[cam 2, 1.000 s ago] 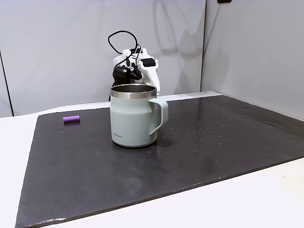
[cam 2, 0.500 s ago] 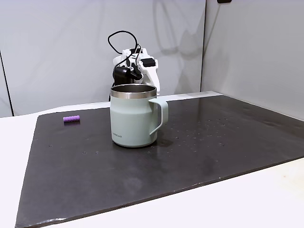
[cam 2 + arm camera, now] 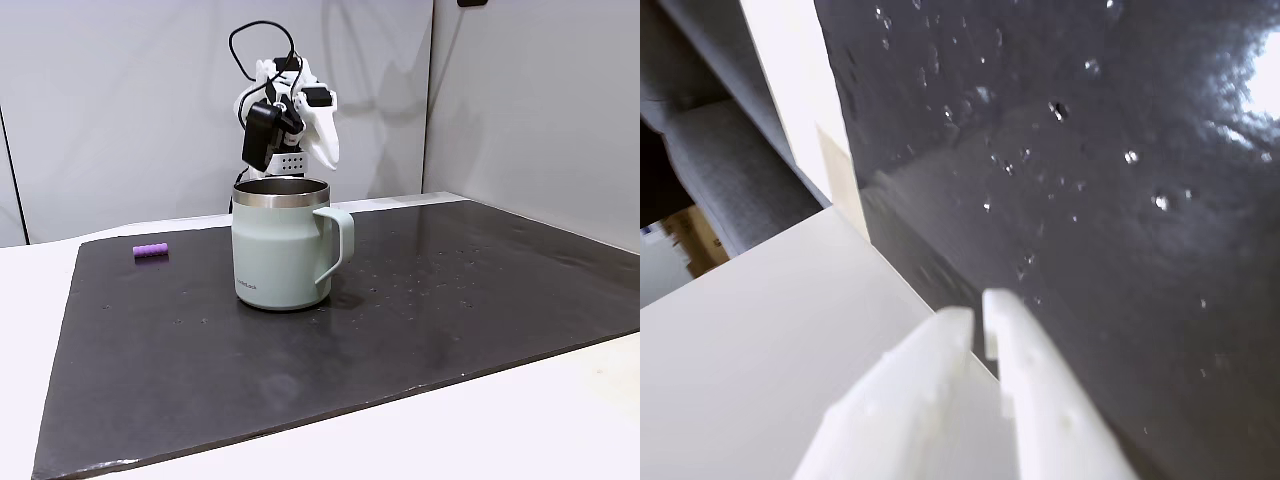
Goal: Grasp a pengrip and put it in the cup.
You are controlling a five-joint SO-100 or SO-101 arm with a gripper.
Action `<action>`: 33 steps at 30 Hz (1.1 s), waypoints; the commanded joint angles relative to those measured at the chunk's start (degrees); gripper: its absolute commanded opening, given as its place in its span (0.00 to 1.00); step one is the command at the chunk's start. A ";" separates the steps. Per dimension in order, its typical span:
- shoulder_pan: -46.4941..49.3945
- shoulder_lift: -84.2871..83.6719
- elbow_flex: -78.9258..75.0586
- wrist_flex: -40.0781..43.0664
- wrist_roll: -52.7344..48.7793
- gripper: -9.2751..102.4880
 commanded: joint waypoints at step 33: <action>48.87 -44.03 -49.83 25.58 -37.44 0.21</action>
